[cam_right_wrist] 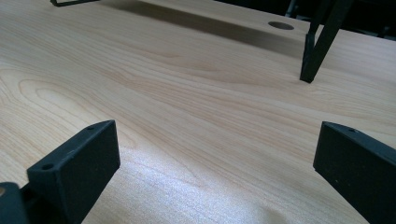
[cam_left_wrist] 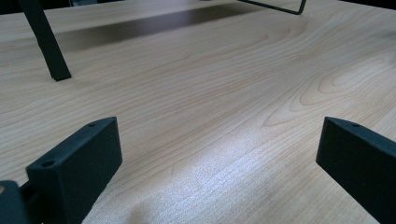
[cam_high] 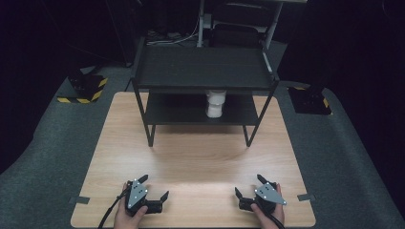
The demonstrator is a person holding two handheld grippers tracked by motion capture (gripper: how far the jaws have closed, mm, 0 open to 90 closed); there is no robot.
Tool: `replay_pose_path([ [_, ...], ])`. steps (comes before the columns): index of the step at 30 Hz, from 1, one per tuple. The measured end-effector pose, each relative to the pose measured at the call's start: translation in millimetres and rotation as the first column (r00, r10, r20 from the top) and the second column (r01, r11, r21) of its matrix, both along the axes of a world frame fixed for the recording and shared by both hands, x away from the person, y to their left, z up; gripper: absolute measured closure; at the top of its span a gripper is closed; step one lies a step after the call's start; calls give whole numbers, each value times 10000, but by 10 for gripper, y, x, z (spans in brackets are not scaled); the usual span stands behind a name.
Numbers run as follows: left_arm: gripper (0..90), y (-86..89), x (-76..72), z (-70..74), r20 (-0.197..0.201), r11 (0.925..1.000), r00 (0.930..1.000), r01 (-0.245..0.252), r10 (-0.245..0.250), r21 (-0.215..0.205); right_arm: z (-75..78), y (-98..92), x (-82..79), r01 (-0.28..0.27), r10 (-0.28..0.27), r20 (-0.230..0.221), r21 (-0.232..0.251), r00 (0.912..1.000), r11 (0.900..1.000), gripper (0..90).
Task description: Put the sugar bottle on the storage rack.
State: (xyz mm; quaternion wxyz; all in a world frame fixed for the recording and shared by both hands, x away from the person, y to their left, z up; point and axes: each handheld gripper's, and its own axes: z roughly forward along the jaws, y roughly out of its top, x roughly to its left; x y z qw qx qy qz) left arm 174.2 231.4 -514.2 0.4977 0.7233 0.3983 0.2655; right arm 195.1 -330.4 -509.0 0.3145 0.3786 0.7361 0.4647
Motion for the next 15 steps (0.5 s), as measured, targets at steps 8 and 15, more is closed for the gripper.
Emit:
replay_pose_path([
  [8, 5, -1, 19, 11, -132, 10000, 9999, 3, -4, -40, -10, 11, -5, 53, -53, 84, -10, 10000, 10000, 4],
  [15, 5, -2, 16, 12, -84, 10000, 10000, 43, -42, 28, -5, 7, -9, -41, 42, 84, -79, 10000, 10000, 4],
])
